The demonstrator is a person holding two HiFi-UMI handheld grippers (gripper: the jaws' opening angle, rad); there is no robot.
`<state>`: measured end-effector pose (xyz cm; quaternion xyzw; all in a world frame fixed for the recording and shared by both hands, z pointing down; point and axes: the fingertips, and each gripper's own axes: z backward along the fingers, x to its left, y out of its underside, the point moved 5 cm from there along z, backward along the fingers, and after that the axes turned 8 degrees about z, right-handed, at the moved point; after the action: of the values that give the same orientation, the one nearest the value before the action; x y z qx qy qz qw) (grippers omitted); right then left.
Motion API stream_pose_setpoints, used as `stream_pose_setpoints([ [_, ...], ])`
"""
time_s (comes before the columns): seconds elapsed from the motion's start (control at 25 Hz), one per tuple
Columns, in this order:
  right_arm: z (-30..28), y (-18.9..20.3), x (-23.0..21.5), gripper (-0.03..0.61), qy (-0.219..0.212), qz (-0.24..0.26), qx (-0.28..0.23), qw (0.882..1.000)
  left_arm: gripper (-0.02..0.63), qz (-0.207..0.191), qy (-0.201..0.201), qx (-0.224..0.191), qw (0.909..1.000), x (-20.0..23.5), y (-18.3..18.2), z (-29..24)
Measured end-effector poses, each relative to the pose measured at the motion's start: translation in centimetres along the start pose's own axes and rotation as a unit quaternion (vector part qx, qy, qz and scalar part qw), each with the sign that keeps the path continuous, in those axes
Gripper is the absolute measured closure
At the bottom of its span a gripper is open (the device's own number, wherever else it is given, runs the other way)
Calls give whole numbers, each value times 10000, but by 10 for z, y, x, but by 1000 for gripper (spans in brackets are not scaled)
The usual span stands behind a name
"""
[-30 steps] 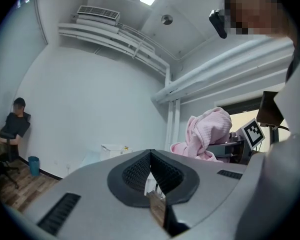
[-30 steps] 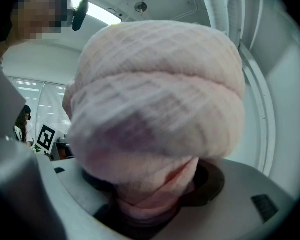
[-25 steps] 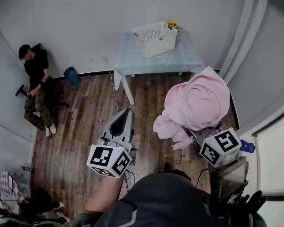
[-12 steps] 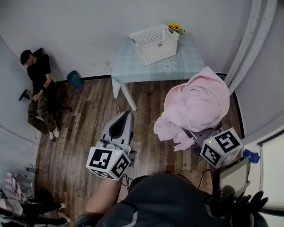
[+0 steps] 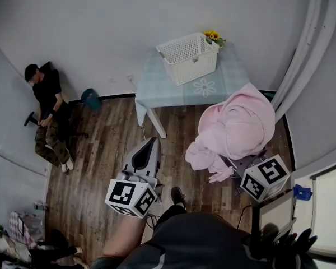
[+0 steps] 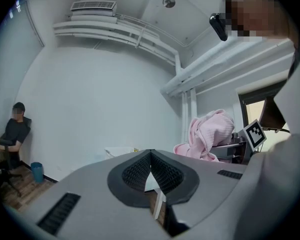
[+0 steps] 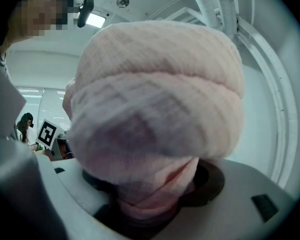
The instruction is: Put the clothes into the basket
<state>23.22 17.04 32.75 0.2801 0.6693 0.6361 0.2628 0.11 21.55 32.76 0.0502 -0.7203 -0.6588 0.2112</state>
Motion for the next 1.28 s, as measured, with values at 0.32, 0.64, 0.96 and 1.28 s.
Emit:
stream_pose_setpoints([
  [0.32, -74, -19, -10, 236, 232, 73, -14, 9997, 604, 12, 278, -99, 9996, 65, -29, -50],
  [0.64, -184, -29, -15, 235, 418, 99, 183, 9989, 606, 250, 473, -10, 9986, 166, -50, -105],
  [0.96, -185, -30, -13, 235, 739, 84, 143, 9971, 606, 284, 697, -30, 9972, 183, -47, -106],
  [1.28, -217, -32, -35, 236, 744, 47, 149, 9971, 606, 290, 684, -12, 9972, 205, -50, -138],
])
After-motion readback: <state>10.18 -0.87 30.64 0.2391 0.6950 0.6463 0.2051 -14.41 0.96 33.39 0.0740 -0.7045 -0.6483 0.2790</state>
